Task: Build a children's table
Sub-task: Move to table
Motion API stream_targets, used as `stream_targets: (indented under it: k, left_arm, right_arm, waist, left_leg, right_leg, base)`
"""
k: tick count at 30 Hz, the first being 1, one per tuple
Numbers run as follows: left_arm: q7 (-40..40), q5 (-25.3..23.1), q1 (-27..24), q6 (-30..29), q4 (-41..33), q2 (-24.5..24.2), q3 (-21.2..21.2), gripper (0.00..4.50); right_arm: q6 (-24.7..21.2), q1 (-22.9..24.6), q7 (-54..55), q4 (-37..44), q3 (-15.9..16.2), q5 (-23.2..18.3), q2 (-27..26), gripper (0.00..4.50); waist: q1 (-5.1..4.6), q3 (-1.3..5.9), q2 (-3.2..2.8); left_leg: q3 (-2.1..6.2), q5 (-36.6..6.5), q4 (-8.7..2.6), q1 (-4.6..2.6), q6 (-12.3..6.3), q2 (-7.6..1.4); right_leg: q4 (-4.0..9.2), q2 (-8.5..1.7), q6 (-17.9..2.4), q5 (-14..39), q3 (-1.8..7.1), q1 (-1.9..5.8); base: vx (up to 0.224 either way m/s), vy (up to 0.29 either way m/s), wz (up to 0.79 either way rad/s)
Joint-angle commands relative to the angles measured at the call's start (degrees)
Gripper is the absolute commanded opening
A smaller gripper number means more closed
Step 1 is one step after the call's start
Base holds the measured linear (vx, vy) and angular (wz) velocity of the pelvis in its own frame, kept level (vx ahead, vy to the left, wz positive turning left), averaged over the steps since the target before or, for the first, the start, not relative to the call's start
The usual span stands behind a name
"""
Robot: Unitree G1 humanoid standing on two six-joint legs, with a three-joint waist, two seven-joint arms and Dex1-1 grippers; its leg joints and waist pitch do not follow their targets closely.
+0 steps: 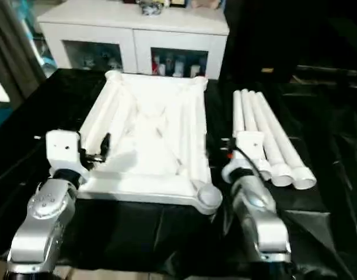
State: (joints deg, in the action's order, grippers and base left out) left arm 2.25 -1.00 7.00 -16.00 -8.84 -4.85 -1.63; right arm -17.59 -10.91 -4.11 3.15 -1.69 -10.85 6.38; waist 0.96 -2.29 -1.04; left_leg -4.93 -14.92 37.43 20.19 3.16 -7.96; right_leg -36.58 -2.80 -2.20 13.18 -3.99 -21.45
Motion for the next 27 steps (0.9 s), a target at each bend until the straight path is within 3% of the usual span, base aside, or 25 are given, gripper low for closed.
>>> stream_targets:
  k: [1, 3, 4, 5, 6, 7, 8, 9, 10, 11, 12, 13, 14, 15, 16, 17, 18, 19, 20, 21, 22, 24, 25, 26, 27]
  left_arm:
    - [-0.38, -0.31, 0.58, 0.1, 0.36, 0.28, 0.72, 4.42]
    - [-0.42, -0.31, 0.63, 0.11, 0.43, 0.32, 0.76, 4.42]
    - [-0.43, -0.33, 0.72, 0.13, 0.53, 0.35, 0.75, 4.42]
    - [-0.44, -0.4, 0.86, 0.12, 0.65, 0.4, 0.75, 4.42]
    - [-0.43, -0.45, 0.91, 0.14, 0.71, 0.42, 0.74, 4.42]
    - [-0.4, -0.6, 0.97, 0.27, 0.76, 0.37, 0.76, 4.42]
    - [-0.41, -0.61, 0.98, 0.22, 0.76, 0.37, 0.75, 4.42]
    - [-0.63, -0.72, 1.02, -0.58, 0.64, 0.31, 0.64, 4.42]
    - [-0.68, -0.69, 1.05, -0.45, 0.52, 0.04, 0.54, 4.42]
    - [-0.63, -0.65, 1.03, -0.16, 0.47, -0.06, 0.51, 4.42]
    - [-0.36, -0.25, 1.0, -0.46, 0.31, -0.04, 0.4, 4.42]
    - [-0.43, -0.11, 0.99, -1.17, 0.3, -0.05, 0.13, 4.42]
    - [-0.53, -0.04, 0.99, -1.8, 0.28, -0.04, -0.04, 4.42]
    - [-0.34, 0.12, 0.92, -1.82, 0.21, -0.09, -0.08, 4.42]
    - [0.31, 0.74, 0.64, -1.53, -0.09, -0.16, -0.22, 4.42]
    - [0.31, 0.74, 0.64, -1.53, -0.09, -0.16, -0.22, 4.42]
    - [0.97, 1.38, 0.31, -1.23, -0.53, -0.18, -0.28, 4.42]
    - [0.97, 1.38, 0.31, -1.23, -0.53, -0.18, -0.28, 4.42]
    - [1.06, 1.27, 0.21, -1.22, -0.66, -0.18, -0.26, 4.42]
    - [1.07, 1.15, 0.11, -1.28, -0.76, -0.19, -0.19, 4.42]
    - [1.06, 1.09, 0.07, -1.31, -0.79, -0.22, -0.13, 4.42]
    - [1.08, 1.02, -0.08, -1.37, -0.97, -0.25, 0.07, 4.42]
    - [1.25, 1.0, -0.22, -1.52, -1.0, -0.37, 0.33, 4.42]
    - [1.33, 0.95, -0.33, -1.54, -1.02, -0.41, 0.49, 4.42]
    - [1.38, 0.93, -0.38, -1.55, -1.02, -0.43, 0.57, 4.42]
  right_arm:
    - [-1.03, -1.06, 0.49, -0.39, -0.77, 0.48, 0.51, 4.5]
    - [-1.15, -1.57, 0.1, -0.81, -0.72, 0.59, 0.7, 4.5]
    - [-1.21, -1.98, -0.32, -1.17, -0.66, 0.75, 0.88, 4.5]
    - [-1.2, -2.26, -0.61, -1.55, -0.7, 0.73, 1.01, 4.5]
    - [-1.24, -2.35, -0.67, -1.68, -0.71, 0.68, 1.06, 4.5]
    - [-1.63, -2.43, -0.8, -1.79, -0.79, 0.28, 1.02, 4.5]
    - [-1.66, -2.43, -0.83, -1.79, -0.8, 0.24, 1.01, 4.5]
    - [-2.21, -2.54, -1.32, -1.91, -0.88, -0.47, 0.92, 4.5]
    - [-3.56, -2.52, -2.61, -1.84, -0.66, -1.53, 0.85, 4.5]
    - [-4.09, -2.46, -3.12, -1.74, -0.5, -1.88, 0.86, 4.5]
    - [-4.33, -2.36, -3.69, -1.63, -0.2, -1.97, 0.97, 4.5]
    - [-4.63, -2.22, -4.66, -1.46, 0.45, -1.94, 1.34, 4.5]
    - [-4.73, -2.13, -5.24, -1.35, 0.87, -1.85, 1.61, 4.5]
    - [-4.78, -2.09, -5.65, -1.22, 1.13, -1.89, 1.73, 4.5]
    - [-4.89, -1.95, -6.76, -0.75, 1.91, -1.98, 2.13, 4.5]
    - [-4.89, -1.95, -6.76, -0.75, 1.91, -1.98, 2.13, 4.5]
    - [-4.99, -1.79, -7.66, -0.3, 2.6, -2.01, 2.55, 4.5]
    - [-4.99, -1.79, -7.66, -0.3, 2.6, -2.01, 2.55, 4.5]
    - [-4.74, -1.7, -8.12, -0.16, 3.1, -1.75, 2.88, 4.5]
    - [-4.65, -1.62, -8.47, 0.01, 3.59, -1.4, 3.17, 4.5]
    - [-4.78, -1.63, -8.79, 0.11, 3.87, -1.27, 3.29, 4.5]
    - [-5.05, -1.52, -9.51, 0.36, 4.66, -0.81, 3.68, 4.5]
    - [-5.39, -1.44, -10.06, 0.53, 4.95, -0.55, 3.79, 4.5]
    - [-5.54, -1.4, -10.25, 0.6, 5.0, -0.5, 3.77, 4.5]
    - [-5.63, -1.38, -10.33, 0.62, 5.0, -0.5, 3.73, 4.5]
  waist:
    - [-1.44, 2.81, -1.84]
    - [-1.73, 2.82, -1.43]
    - [-1.66, 2.8, -0.88]
    - [-1.38, 2.91, 0.07]
    - [-1.4, 3.15, 1.08]
    - [-0.24, 4.73, 4.62]
    - [0.51, 3.47, 3.68]
    - [0.48, 3.22, 3.8]
    - [0.42, 3.33, 3.18]
    - [0.48, 3.28, 1.54]
    - [0.79, 3.89, -0.95]
    - [-0.25, 3.79, -1.58]
    - [-1.22, 4.21, -1.17]
    - [-1.07, 3.74, 0.2]
    - [-0.6, 3.24, 1.11]
    - [0.02, 2.98, 2.41]
    - [1.24, 2.23, 1.79]
    - [1.5, 2.17, 1.79]
    - [1.37, 1.41, 1.67]
    - [0.83, 0.91, 1.76]
    - [0.55, 0.66, 1.36]
    - [-0.82, 0.21, 0.86]
    - [-1.53, -0.4, 0.26]
    - [-1.64, 0.2, -1.22]
    - [-2.47, 0.14, -0.78]
  left_leg:
    - [6.04, -4.58, -9.8, -2.79, -8.5, -13.06]
    - [5.24, -6.94, -10.74, -2.65, -13.24, -14.16]
    - [3.76, -8.11, -10.43, -2.11, -16.1, -13.22]
    - [1.34, -10.51, -8.58, -1.27, -17.4, -9.95]
    - [-1.12, -12.17, -5.26, -0.5, -16.45, -5.45]
    - [-5.7, -13.47, 9.28, 1.91, -13.02, 3.71]
    - [-4.72, -10.11, 10.32, 4.24, -10.04, 3.04]
    - [-4.58, -9.93, 10.55, 4.24, -9.17, 3.46]
    - [-3.85, -8.48, 8.38, 4.17, -8.92, 3.57]
    - [-2.12, -4.09, 3.78, 4.08, -11.39, 1.93]
    - [0.83, 1.73, -1.06, 2.07, -13.99, -2.97]
    - [6.29, 4.48, -3.97, 1.48, -18.25, -10.86]
    - [8.1, 7.29, -4.44, -2.4, -25.23, -16.54]
    - [3.85, 10.95, -2.74, -2.49, -24.22, -10.02]
    - [1.45, 8.66, -1.35, -0.81, -21.33, -5.79]
    - [-0.34, 2.45, -0.09, 2.19, -15.75, -0.94]
    - [-0.2, -4.61, -1.0, 1.5, -7.9, -2.41]
    - [-0.36, -6.98, -1.73, 1.13, -5.24, -2.56]
    - [-0.94, -15.28, -3.12, -1.32, -2.64, -2.49]
    - [-1.28, -21.26, -3.61, -2.74, -1.92, -2.02]
    - [-1.24, -23.76, -3.88, -3.39, -1.84, -2.09]
    - [-1.23, -30.62, -4.74, -4.9, -2.11, -2.59]
    - [0.11, -37.09, -6.86, -2.54, -2.5, -3.2]
    - [0.99, -38.41, -9.04, 0.7, -3.05, -3.57]
    - [1.5, -36.9, -8.58, 0.64, -2.95, -3.01]
  right_leg:
    - [-1.26, -2.07, -9.99, 2.25, 0.07, -0.41]
    - [-3.01, -2.58, -9.53, 2.78, 0.05, -1.45]
    - [-2.44, -3.32, -12.52, 1.21, 0.52, -1.36]
    - [0.36, -3.96, -19.46, 0.48, 1.16, -0.96]
    - [3.32, -3.42, -23.66, 1.86, 1.57, -0.49]
    - [8.14, -3.88, -24.93, 10.54, 2.44, 1.96]
    - [8.21, -5.1, -21.61, 15.32, 3.83, 2.58]
    - [8.09, -5.11, -17.76, 16.45, 3.73, 2.36]
    - [8.6, -5.94, -8.63, 19.0, 3.83, 3.74]
    - [10.05, -6.13, 1.77, 19.35, 3.67, 4.37]
    - [10.52, -4.76, 10.76, 14.02, 1.41, 4.14]
    - [5.96, -4.31, 13.17, 9.74, -0.41, 2.78]
    - [-3.41, -6.42, 9.91, 5.67, 2.35, -2.91]
    - [-3.03, -6.48, 3.1, -1.82, 4.86, -5.26]
    - [0.19, -6.82, 1.23, -4.05, 5.6, -3.89]
    - [3.92, -8.6, 0.56, 0.68, 7.19, 0.46]
    - [5.69, -10.01, -1.19, 21.58, 6.5, 1.02]
    - [5.68, -9.13, -1.14, 28.93, 6.13, 1.15]
    - [6.9, -7.25, -0.45, 41.81, 5.1, -0.16]
    - [8.15, -6.11, 0.1, 48.49, 3.87, -0.5]
    - [8.53, -5.81, -0.04, 49.53, 3.15, -0.37]
    - [9.88, -4.52, 0.58, 47.37, -0.4, 0.92]
    - [9.22, -4.62, 1.55, 42.38, -4.06, 3.82]
    - [5.26, -4.85, 1.75, 34.92, -2.9, 8.07]
    - [6.05, -5.6, 1.78, 35.62, -2.22, 8.01]
  base:
    - [-0.052, -0.085, 0.21]
    - [-0.044, -0.118, 0.22]
    - [-0.019, -0.222, 0.18]
    - [-0.019, -0.222, 0.18]
    - [-0.022, -0.221, 0.08]
    - [-0.03, -0.199, 0.02]
    - [-0.03, -0.199, 0.02]
    - [-0.047, -0.209, -0.01]
    - [-0.065, -0.186, 0.02]
    - [-0.065, -0.186, 0.02]
    - [-0.069, -0.159, 0.04]
    - [-0.039, -0.151, -0.07]
    - [-0.039, -0.151, -0.07]
    - [-0.017, -0.135, 0.09]
    - [-0.043, -0.124, 0.21]
    - [-0.043, -0.124, 0.21]
    - [-0.107, -0.135, -0.01]
    - [-0.102, -0.138, 0.0]
    - [-0.102, -0.138, 0.0]
    - [-0.042, -0.12, 0.13]
    - [-0.038, -0.073, 0.05]
    - [-0.019, -0.036, 0.03]
    - [0.0, 0.0, 0.0]
    - [0.0, 0.0, 0.0]
    - [0.012, -0.006, 0.25]
